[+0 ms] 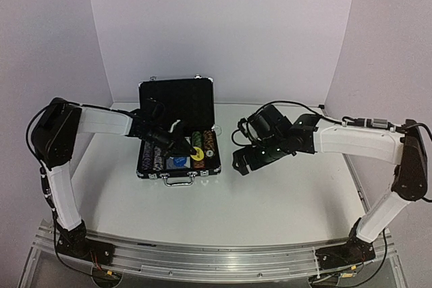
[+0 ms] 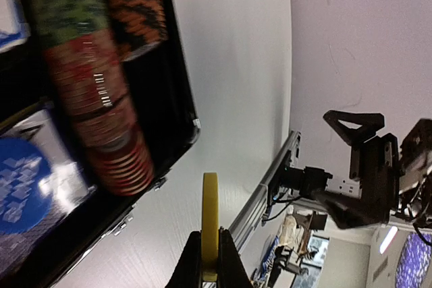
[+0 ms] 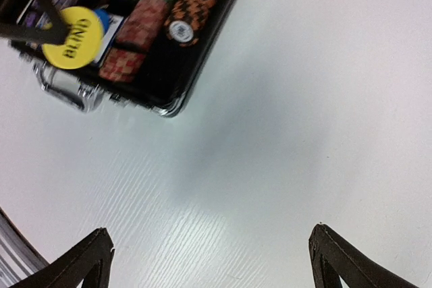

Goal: Pack up texas hold em set

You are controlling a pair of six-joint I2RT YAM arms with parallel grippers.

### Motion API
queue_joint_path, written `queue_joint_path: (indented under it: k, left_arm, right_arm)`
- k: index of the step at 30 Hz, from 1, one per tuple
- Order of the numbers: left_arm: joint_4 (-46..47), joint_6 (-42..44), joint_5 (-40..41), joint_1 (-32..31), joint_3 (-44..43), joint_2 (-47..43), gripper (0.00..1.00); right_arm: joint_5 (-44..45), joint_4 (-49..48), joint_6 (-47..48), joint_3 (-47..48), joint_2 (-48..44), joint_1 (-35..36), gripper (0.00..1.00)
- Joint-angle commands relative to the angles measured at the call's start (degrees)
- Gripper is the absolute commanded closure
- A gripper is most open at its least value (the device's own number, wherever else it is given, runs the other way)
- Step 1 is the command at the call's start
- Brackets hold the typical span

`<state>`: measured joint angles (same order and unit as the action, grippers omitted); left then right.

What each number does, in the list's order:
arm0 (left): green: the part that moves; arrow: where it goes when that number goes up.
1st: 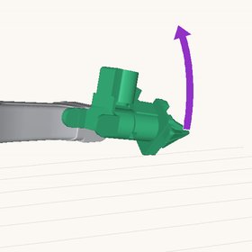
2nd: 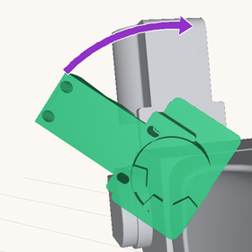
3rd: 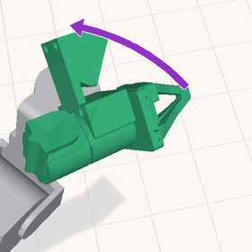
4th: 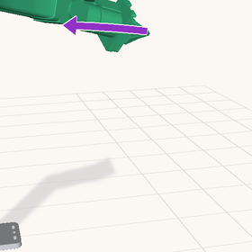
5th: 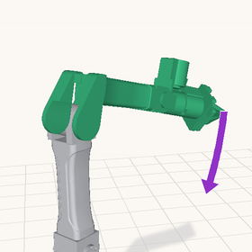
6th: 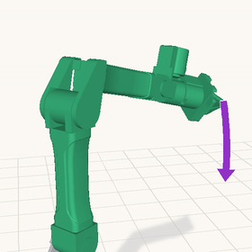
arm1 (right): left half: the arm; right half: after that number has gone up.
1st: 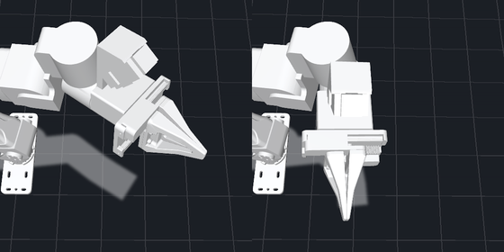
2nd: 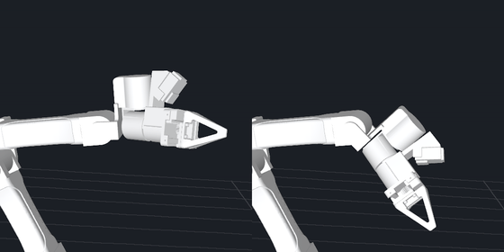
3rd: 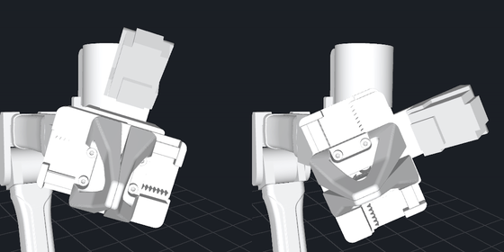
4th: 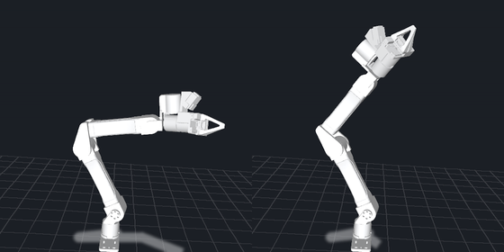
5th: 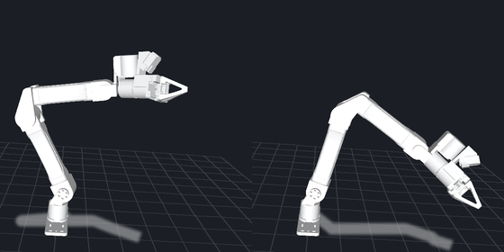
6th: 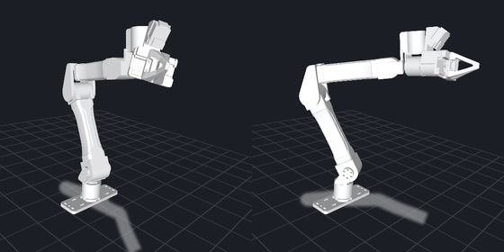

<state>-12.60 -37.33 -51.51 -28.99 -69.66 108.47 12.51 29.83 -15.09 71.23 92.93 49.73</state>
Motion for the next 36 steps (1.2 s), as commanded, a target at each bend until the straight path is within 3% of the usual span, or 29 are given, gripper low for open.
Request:
queue_joint_path:
  k: [1,11,20,32,33,36]
  left_arm:
    - [-7.3,3.6,12.0,3.9,5.2,-8.8,1.0]
    - [-12.8,5.7,18.7,6.5,6.2,-10.5,1.0]
    - [-14.1,6.0,23.5,6.5,6.8,-7.5,1.0]
    - [-8.7,4.6,19.1,6.5,5.9,-1.3,1.0]
    - [-8.7,4.4,19.0,6.6,5.6,-0.8,0.98]
    - [-9.4,3.9,19.6,6.5,5.3,-0.3,0.8]
  right_arm:
    - [0.7,-1.4,-6.3,3.3,0.3,-7.4,0.02]
    - [5.5,-1.6,-6.8,12.4,10.9,-11.0,0.02]
    - [4.3,-5.2,-10.6,18.3,17.8,-13.4,0.02]
    - [-1.6,-8.2,-15.0,26.4,28.0,-16.0,0.02]
    - [-2.6,-8.9,-16.0,26.9,28.9,-16.5,0.02]
    - [-9.0,-12.1,-20.4,28.6,31.8,-18.8,0.03]
